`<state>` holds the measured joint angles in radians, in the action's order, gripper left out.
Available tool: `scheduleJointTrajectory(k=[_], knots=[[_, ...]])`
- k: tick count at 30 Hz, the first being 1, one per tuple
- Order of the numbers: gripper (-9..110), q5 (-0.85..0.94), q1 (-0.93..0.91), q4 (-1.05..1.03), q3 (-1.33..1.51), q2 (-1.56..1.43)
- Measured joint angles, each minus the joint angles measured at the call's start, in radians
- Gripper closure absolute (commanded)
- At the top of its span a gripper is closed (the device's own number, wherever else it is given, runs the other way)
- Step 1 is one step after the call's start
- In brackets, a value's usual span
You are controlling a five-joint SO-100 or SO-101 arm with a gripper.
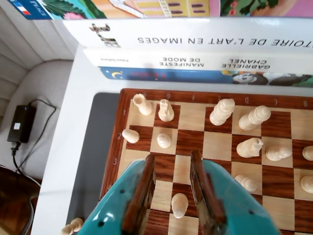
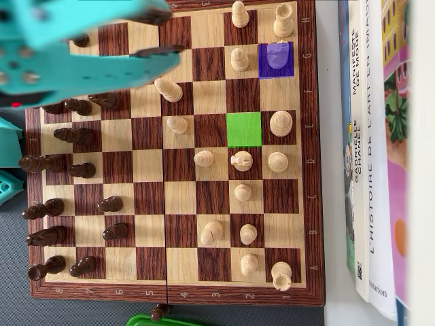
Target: Play chess
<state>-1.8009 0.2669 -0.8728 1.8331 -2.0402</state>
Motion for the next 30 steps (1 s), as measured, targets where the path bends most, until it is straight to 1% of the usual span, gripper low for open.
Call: scheduleJointTrajectory(k=[9, 19, 30], knots=[[89, -0.049, 0.000, -0.135, -0.270, 0.298], [89, -0.092, 0.000, -0.138, -0.456, 0.534], [89, -0.130, 0.018, -0.138, -0.601, 0.730]])
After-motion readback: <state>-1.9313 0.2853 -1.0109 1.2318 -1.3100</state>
